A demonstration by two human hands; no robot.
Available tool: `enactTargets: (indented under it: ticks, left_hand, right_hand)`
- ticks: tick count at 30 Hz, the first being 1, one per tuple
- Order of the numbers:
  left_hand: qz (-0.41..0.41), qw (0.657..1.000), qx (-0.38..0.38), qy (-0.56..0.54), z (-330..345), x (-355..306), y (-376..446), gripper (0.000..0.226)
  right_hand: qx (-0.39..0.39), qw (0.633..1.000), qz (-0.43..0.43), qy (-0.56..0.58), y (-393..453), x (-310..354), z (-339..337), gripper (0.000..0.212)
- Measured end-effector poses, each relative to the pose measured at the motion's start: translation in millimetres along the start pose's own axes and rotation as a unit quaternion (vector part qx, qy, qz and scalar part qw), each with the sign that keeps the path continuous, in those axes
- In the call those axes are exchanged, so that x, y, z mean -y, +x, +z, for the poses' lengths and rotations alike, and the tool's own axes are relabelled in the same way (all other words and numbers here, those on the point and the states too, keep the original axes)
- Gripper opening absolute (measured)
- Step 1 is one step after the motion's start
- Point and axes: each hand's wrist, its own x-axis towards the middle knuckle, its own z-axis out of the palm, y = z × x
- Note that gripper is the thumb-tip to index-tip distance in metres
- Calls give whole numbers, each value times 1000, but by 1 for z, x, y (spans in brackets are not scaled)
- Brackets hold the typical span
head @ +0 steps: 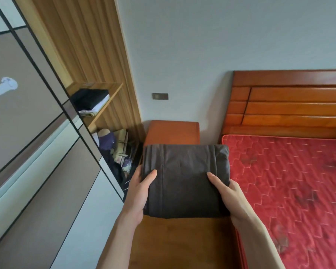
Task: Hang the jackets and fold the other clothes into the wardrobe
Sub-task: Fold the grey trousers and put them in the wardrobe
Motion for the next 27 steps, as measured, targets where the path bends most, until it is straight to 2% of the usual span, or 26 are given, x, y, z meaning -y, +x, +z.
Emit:
enactTargets:
  ticks: [9, 14, 17, 23, 27]
  left_hand:
    - [-6, 1000, -13, -18, 26, -29, 102, 24]
    - [20, 1000, -13, -8, 35, -46, 174, 39]
    - [32, 999, -12, -18, 37, -58, 221, 55]
    - [26, 999, -11, -31, 39, -92, 326, 72]
    - [6, 999, -5, -45, 40, -106, 390, 62]
  right_hand:
    - [-2, 1000, 5, 3, 114, 46, 10, 43]
    - [-8, 1000, 11, -6, 188, 66, 25, 42]
    - [-6, 1000, 18, -18, 235, 87, 37, 41]
    - [-17, 999, 34, -29, 335, 131, 65, 51]
    - [-16, 999, 24, -44, 397, 152, 81, 45]
